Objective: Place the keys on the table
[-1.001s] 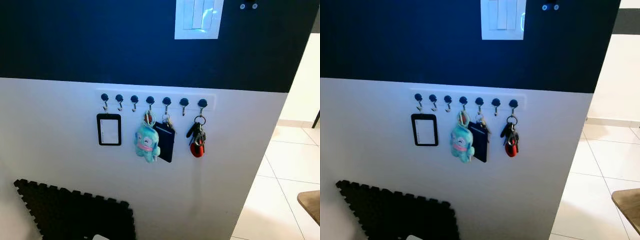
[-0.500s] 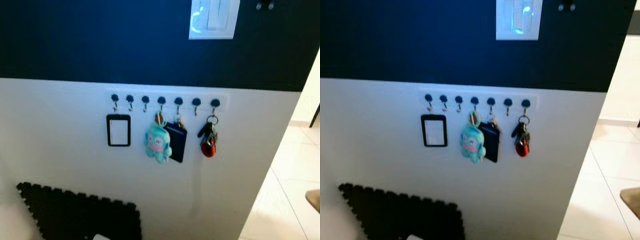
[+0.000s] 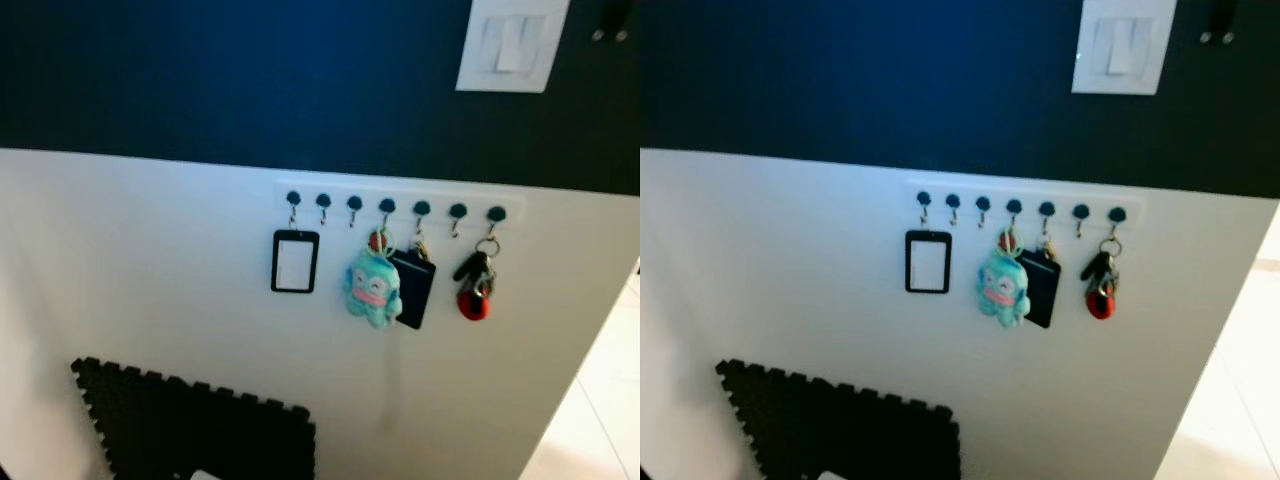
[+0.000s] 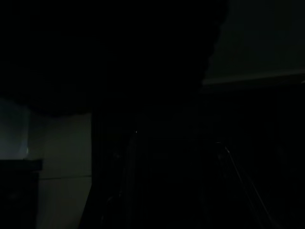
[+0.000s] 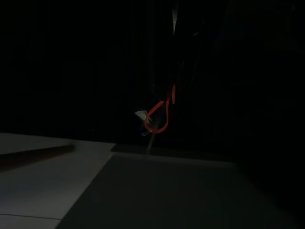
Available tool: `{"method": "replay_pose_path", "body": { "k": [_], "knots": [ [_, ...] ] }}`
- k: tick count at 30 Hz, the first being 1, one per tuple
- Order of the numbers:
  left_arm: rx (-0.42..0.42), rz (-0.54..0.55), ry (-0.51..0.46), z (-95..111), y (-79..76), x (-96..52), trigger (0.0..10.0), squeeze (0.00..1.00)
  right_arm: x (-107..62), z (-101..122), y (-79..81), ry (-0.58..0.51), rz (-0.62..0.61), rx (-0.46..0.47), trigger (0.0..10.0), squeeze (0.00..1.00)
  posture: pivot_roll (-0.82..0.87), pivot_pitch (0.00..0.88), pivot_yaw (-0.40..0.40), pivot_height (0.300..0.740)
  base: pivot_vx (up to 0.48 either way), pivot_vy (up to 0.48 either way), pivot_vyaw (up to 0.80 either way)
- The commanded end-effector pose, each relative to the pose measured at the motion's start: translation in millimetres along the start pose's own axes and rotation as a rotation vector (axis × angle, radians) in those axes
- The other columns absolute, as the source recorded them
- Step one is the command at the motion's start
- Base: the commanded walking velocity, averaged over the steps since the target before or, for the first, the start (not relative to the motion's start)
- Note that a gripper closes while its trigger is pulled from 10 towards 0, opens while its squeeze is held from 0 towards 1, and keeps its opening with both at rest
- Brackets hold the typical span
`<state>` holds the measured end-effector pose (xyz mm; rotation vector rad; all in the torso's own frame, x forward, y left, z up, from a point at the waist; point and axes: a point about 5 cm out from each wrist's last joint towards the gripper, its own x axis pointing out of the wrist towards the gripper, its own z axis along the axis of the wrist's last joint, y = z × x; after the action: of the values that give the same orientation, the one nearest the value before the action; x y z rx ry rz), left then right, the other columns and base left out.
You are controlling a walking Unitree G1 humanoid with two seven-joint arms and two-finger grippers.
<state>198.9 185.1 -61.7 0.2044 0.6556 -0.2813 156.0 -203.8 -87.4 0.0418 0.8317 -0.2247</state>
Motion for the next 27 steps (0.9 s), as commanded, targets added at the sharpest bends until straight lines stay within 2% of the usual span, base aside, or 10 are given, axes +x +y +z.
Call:
{"method": "replay_pose_path", "body": {
  "k": [1, 8, 13, 20, 23, 25, 27],
  "knots": [
    [0.021, -0.01, -0.006, 0.7, 1.1, -0.5, 10.0, 0.0, 0.1, 0.0, -1.1, 0.001, -0.004, 0.01, 10.0, 0.0, 0.04, 0.0, 0.037, 0.74, 0.0, 0.0, 0.0],
    [0.034, -0.024, -0.01, 1.4, 0.4, -0.5, 10.0, 0.0, -0.2, -0.3, -1.2, 0.0, -0.005, 0.013, 10.0, 0.0, 0.03, 0.002, 0.037, 0.74, 0.0, 0.0, 0.0],
    [-0.001, -0.003, -0.014, 2.3, 1.7, 0.1, 10.0, 0.0, 0.0, 0.1, -1.9, -0.001, -0.006, 0.014, 10.0, 0.0, 0.04, 0.006, 0.034, 0.74, 0.0, 0.0, 0.0],
    [0.008, -0.006, -0.001, 1.1, 0.0, 0.5, 10.0, 0.0, 0.2, 0.7, -2.1, -0.001, -0.003, 0.018, 10.0, 0.0, 0.03, 0.009, 0.032, 0.74, 0.0, 0.0, 0.0],
    [0.002, -0.005, 0.001, 0.5, -1.0, 0.5, 10.0, 0.0, 1.0, 3.9, 0.9, -0.017, 0.015, -0.003, 10.0, 0.0, 0.03, 0.01, 0.03, 0.74, 0.0, 0.0, 0.0],
    [-0.006, -0.003, -0.003, 0.4, -1.6, 0.4, 10.0, 0.0, 2.1, 10.6, 9.2, -0.056, 0.066, -0.069, 10.0, 0.0, 0.03, 0.012, 0.03, 0.74, 0.0, 0.0, 0.0],
    [-0.007, -0.001, -0.014, 1.3, -1.6, 0.3, 10.0, 0.0, 4.2, 25.0, 19.8, -0.127, 0.121, -0.065, 10.0, 0.0, 0.03, 0.014, 0.03, 0.74, 0.0, 0.0, 0.0]
  ]
}}
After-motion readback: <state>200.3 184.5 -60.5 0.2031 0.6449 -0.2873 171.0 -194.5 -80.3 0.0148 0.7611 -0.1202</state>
